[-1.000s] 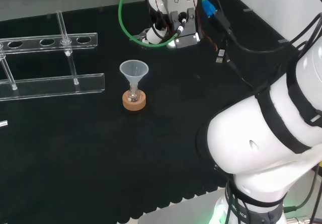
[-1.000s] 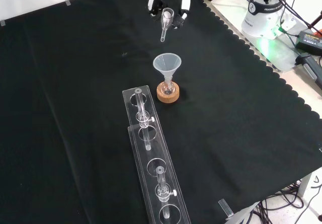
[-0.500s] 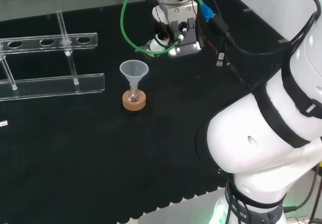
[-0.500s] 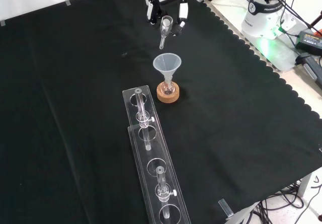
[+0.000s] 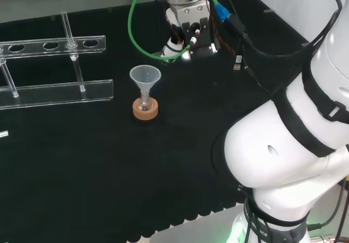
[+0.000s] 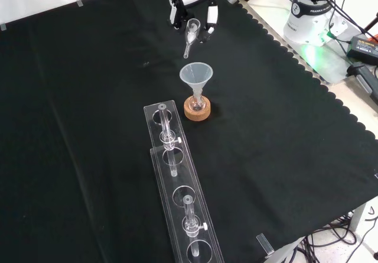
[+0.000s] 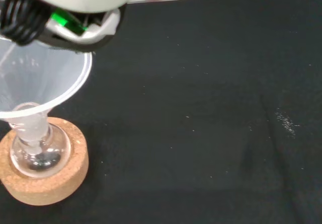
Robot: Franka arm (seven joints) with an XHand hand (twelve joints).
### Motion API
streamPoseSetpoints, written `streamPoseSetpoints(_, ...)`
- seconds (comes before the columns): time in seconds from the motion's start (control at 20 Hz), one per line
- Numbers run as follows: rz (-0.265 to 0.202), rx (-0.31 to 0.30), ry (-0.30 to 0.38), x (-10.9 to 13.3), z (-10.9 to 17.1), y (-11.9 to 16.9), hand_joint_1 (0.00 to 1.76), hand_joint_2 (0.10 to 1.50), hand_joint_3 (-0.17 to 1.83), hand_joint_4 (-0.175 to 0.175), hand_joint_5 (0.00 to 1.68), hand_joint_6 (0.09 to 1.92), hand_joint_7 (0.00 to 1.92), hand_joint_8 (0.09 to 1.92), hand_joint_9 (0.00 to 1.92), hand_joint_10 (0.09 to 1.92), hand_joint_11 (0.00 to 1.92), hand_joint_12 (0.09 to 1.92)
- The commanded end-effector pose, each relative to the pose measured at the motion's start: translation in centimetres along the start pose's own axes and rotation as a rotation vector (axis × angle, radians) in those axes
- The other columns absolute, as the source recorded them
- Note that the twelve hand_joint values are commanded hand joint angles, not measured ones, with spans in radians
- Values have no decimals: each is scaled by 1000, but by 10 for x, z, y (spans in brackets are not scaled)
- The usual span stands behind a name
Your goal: Pour all the NaCl from the weighing funnel into the round-bottom flask.
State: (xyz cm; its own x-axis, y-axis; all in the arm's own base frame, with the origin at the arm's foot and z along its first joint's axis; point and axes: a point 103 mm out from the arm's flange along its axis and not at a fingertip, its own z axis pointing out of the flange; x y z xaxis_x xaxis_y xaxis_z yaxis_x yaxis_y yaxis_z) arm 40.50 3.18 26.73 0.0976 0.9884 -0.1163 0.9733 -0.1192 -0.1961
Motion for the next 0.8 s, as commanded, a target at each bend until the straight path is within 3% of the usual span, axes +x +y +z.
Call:
streamPoseSetpoints(0.05,27,4,-43,0,-5,-6,1204,485,946,-175,1329,727,1621,809,1742,252,1546,668)
streamPoseSetpoints(0.8,92,38,-162,20,-7,-12,1203,485,946,-175,1328,730,1621,811,1744,250,1547,666)
